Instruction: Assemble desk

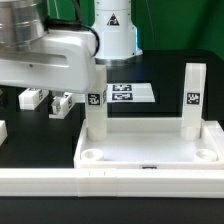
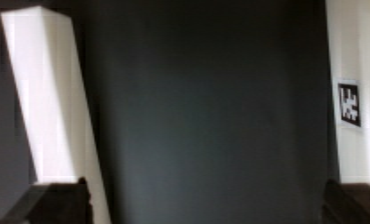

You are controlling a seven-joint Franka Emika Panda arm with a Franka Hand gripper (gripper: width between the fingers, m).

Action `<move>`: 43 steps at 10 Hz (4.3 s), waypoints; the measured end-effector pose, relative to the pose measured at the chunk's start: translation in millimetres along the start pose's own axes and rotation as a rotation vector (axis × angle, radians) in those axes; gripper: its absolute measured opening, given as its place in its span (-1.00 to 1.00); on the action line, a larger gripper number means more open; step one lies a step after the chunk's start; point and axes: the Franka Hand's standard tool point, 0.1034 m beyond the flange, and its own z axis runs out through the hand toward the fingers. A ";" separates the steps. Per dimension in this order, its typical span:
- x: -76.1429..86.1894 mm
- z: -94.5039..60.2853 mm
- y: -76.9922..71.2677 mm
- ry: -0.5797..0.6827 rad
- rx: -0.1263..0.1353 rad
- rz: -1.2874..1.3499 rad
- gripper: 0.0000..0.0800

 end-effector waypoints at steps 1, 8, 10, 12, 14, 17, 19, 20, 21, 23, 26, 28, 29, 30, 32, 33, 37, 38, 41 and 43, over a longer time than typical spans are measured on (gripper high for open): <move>-7.6 5.0 20.3 -0.014 0.030 0.063 0.62; -33.6 18.8 15.0 -0.080 0.086 0.165 0.62; -62.1 39.4 17.0 -0.096 0.123 0.217 0.62; -76.3 43.8 22.7 -0.103 0.138 0.223 0.62; -78.5 46.1 21.4 -0.133 0.141 0.221 0.62; -90.8 54.6 27.7 -0.263 0.167 0.218 0.62; -103.8 60.3 33.1 -0.380 0.196 0.207 0.62; -109.2 62.9 31.9 -0.415 0.201 0.206 0.62; -113.6 62.9 31.0 -0.490 0.214 0.202 0.62; -115.9 66.5 31.3 -0.617 0.230 0.194 0.62; -126.9 69.3 18.7 -0.783 0.243 0.159 0.62; -127.1 77.6 22.8 -0.895 0.250 0.158 0.62; -128.5 83.9 21.1 -0.933 0.246 0.158 0.62; -127.8 86.8 19.8 -0.935 0.243 0.155 0.62; -125.5 89.5 16.8 -0.925 0.230 0.167 0.62; -126.6 92.1 14.2 -0.932 0.229 0.170 0.62; -130.8 105.7 14.0 -0.925 0.224 0.174 0.62; -131.3 105.9 13.6 -0.926 0.224 0.174 0.62; -130.8 106.4 12.5 -0.923 0.223 0.172 -0.05; -130.8 106.4 12.6 -0.923 0.223 0.172 -0.26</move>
Offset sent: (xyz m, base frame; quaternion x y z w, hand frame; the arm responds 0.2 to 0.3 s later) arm -0.0448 0.0222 -0.0001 0.1251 -0.0875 0.0920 0.9840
